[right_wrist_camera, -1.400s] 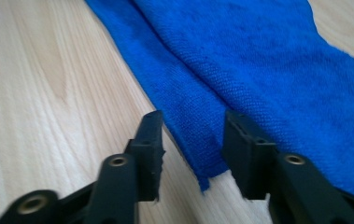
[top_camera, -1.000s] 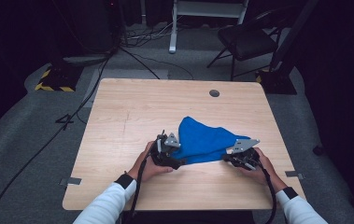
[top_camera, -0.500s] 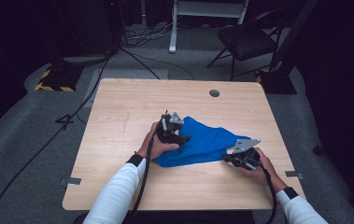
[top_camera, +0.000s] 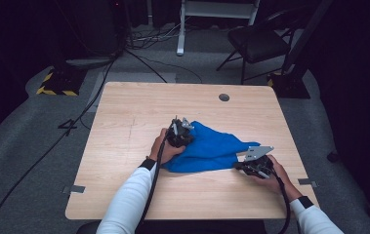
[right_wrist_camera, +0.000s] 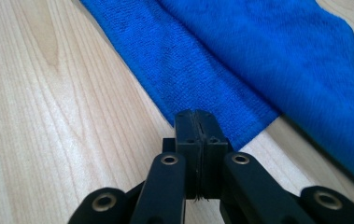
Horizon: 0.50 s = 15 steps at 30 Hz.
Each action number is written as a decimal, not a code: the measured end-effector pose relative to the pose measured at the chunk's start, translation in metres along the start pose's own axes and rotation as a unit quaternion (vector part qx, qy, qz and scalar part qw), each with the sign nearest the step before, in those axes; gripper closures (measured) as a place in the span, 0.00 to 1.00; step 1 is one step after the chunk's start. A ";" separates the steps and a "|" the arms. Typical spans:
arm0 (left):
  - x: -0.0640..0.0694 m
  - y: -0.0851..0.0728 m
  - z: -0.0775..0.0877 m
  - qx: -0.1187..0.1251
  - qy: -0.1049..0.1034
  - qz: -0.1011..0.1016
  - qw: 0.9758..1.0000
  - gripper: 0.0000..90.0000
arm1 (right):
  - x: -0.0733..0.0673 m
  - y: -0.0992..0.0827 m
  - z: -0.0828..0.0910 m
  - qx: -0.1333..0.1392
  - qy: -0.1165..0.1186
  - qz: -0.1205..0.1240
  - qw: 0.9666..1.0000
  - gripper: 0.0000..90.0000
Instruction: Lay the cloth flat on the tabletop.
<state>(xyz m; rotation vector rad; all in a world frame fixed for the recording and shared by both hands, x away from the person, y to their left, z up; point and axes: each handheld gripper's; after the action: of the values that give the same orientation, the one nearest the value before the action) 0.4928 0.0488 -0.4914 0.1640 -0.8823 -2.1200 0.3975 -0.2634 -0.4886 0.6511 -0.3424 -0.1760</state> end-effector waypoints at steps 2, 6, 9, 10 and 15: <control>-0.005 0.000 0.003 -0.001 0.017 0.007 1.000 0.95 | -0.001 -0.001 0.001 -0.001 0.002 0.003 1.000 0.99; -0.016 -0.002 0.008 0.000 0.031 0.028 0.999 0.94 | -0.002 -0.003 0.004 -0.001 0.007 0.002 1.000 0.99; -0.021 -0.005 0.011 0.000 0.035 0.036 0.999 0.93 | -0.002 -0.005 0.007 -0.002 0.010 0.000 1.000 0.99; -0.023 -0.006 0.012 0.002 0.038 0.038 0.999 0.93 | -0.003 -0.006 0.007 -0.002 0.012 0.000 1.000 0.99; -0.030 -0.013 0.020 0.005 0.041 0.049 0.998 0.92 | -0.006 -0.008 0.011 -0.006 0.017 0.002 1.000 0.99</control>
<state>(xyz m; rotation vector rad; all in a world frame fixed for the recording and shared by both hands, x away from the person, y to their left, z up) 0.4961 0.0867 -0.4905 0.2078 -0.8361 -2.0040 0.3876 -0.2741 -0.4867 0.6411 -0.3097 -0.1625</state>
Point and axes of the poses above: each handheld gripper's, and its own axes: z roughly backward along the jaws, y roughly out of its top, x roughly to its right, and after that the axes turned 14 degrees about z, right-handed
